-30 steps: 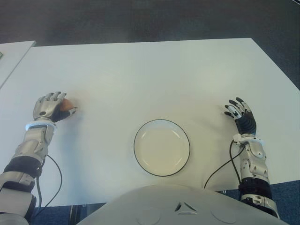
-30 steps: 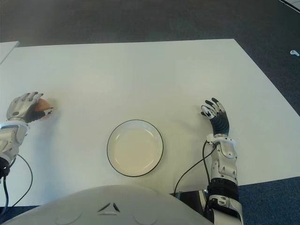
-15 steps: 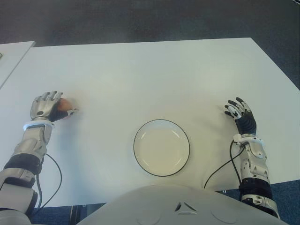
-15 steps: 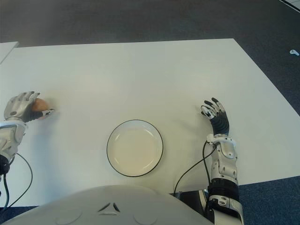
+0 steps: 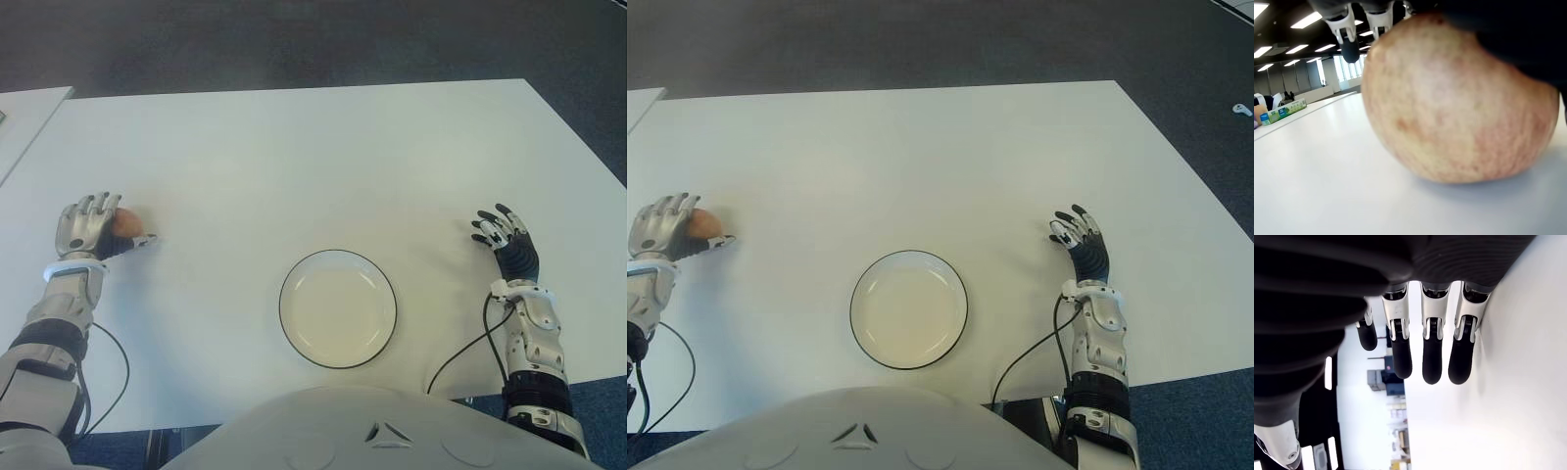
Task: Put the apples into the plate.
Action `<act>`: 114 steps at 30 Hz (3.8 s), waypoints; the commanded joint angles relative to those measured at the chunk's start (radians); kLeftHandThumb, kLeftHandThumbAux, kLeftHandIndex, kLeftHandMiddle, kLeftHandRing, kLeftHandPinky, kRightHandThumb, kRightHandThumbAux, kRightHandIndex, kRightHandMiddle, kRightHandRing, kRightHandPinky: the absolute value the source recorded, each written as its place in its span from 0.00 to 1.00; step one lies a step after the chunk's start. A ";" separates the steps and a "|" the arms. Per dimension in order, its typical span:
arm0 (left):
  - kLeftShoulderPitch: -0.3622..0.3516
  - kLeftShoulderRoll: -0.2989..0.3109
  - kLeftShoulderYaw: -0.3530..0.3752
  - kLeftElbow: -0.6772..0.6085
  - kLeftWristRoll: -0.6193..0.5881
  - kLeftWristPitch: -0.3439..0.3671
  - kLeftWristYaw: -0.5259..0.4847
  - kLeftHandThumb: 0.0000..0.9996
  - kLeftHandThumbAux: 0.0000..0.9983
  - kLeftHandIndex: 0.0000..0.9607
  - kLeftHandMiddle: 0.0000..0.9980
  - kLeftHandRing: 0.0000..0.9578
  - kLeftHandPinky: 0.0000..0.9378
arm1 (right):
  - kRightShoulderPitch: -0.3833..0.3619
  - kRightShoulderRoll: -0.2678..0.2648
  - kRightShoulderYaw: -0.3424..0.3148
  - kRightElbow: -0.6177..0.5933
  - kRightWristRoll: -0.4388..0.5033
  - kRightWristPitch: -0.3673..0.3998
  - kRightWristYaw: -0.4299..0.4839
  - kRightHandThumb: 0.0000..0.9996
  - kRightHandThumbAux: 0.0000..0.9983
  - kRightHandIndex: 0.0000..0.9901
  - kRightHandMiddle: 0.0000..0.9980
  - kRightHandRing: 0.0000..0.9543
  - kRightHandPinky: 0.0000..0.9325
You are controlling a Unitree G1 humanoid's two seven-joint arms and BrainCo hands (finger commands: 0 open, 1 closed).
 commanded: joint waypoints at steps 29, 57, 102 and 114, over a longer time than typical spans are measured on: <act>0.046 -0.082 0.015 0.112 -0.193 -0.099 0.023 0.75 0.70 0.46 0.81 0.84 0.82 | 0.008 0.029 -0.010 0.013 -0.005 0.035 -0.042 0.27 0.69 0.15 0.30 0.30 0.29; 0.043 -0.079 0.024 0.096 -0.228 -0.149 0.057 0.75 0.70 0.46 0.86 0.88 0.81 | 0.017 0.016 0.003 0.019 -0.010 0.001 -0.009 0.26 0.68 0.13 0.30 0.30 0.28; 0.103 -0.022 0.084 -0.814 -0.015 0.017 -0.266 0.76 0.70 0.46 0.90 0.89 0.70 | 0.025 0.031 0.031 -0.042 -0.028 0.095 -0.067 0.28 0.67 0.13 0.29 0.30 0.31; 0.035 -0.127 0.009 -0.962 0.062 0.017 -0.364 0.76 0.70 0.46 0.89 0.88 0.73 | 0.026 0.034 0.031 -0.043 -0.028 0.102 -0.068 0.29 0.66 0.13 0.28 0.30 0.31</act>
